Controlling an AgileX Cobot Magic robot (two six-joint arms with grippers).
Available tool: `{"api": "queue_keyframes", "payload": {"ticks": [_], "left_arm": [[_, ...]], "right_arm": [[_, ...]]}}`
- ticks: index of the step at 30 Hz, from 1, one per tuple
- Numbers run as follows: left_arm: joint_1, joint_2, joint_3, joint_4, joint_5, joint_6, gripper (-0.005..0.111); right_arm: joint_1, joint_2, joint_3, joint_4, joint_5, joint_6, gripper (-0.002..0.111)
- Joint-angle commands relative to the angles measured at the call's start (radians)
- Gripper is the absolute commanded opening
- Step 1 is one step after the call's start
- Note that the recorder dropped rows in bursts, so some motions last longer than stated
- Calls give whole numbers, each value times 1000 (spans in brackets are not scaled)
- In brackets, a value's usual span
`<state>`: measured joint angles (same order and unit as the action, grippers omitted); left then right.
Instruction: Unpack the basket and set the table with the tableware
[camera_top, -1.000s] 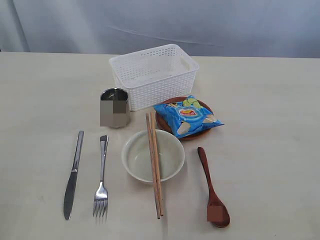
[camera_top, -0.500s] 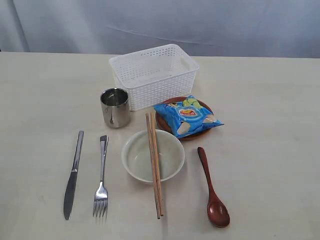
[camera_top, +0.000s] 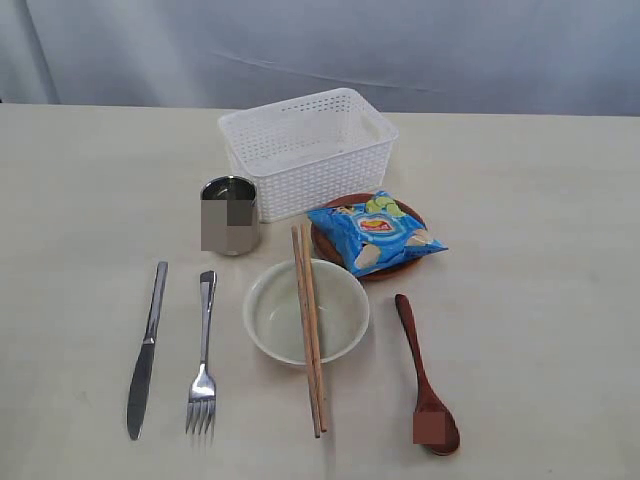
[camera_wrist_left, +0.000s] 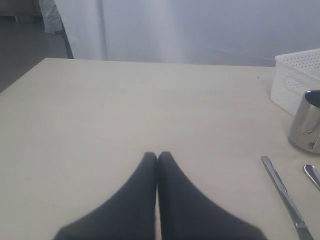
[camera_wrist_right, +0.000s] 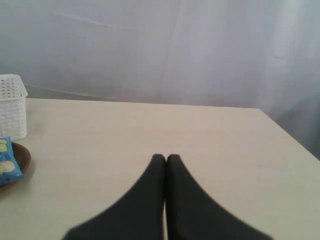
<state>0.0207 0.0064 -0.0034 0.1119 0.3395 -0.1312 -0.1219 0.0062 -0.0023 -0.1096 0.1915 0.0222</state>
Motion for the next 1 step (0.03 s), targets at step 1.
{"api": "queue_keyframes", "payload": {"ticks": [1], "left_arm": [[1, -6, 3, -7, 3, 5, 0]], "right_arm": [[2, -6, 2, 0, -6, -8, 0]]}}
